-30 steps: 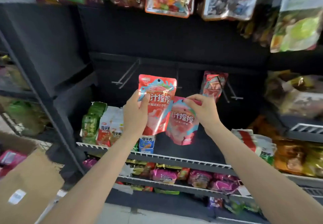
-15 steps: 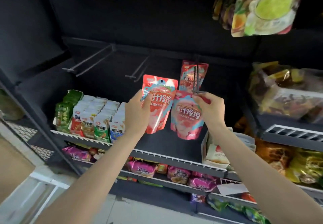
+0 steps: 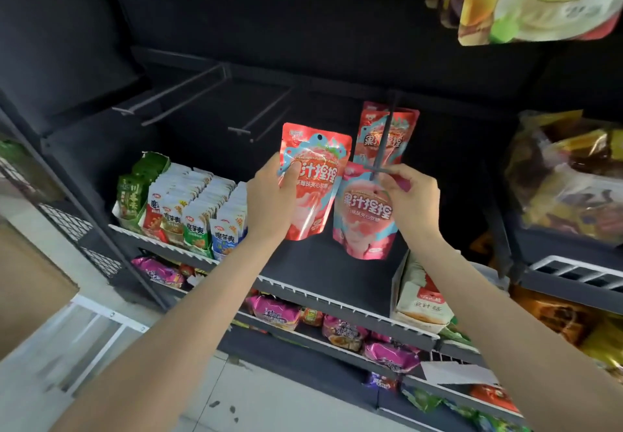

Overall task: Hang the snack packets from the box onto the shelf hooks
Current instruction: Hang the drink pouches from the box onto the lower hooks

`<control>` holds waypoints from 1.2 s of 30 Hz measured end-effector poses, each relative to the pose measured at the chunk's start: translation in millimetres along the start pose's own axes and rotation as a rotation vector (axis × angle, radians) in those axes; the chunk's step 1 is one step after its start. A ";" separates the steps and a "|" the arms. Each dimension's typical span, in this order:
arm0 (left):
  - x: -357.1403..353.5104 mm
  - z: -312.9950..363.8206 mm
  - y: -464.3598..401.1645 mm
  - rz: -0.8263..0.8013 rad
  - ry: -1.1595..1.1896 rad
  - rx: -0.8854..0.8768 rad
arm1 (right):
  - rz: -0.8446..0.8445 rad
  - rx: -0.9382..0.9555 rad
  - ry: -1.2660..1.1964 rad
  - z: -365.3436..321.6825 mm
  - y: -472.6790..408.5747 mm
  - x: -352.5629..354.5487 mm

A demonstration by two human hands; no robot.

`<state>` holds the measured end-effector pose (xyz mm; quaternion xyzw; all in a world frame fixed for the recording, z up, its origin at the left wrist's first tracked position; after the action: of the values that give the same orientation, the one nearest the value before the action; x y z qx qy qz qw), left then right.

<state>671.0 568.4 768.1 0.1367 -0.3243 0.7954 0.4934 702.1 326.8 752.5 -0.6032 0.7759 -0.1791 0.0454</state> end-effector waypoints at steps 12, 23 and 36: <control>-31.6 -1.2 -28.7 -0.019 -0.047 0.085 | 0.076 0.154 0.227 3.0 -76.6 -10.0; -39.5 -0.1 -40.8 -0.037 -0.069 0.102 | 0.051 0.073 0.446 26.8 -150.3 -9.9; -64.9 -19.5 -3.2 -0.324 0.030 0.046 | -0.138 -0.129 0.040 38.5 -36.0 -17.0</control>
<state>706.7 536.9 719.7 0.1865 -0.2725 0.7145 0.6168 750.8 326.9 726.1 -0.6533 0.7431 -0.1432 -0.0215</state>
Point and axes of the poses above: each hand's wrist, its own y-axis away from the middle knuckle, its own x-axis out of the back of the hand, z = x × y, the point moved 10 cm from there along -y, towards the middle knuckle, and after that the axes turned 12 degrees about -y, right-handed, at the moved point
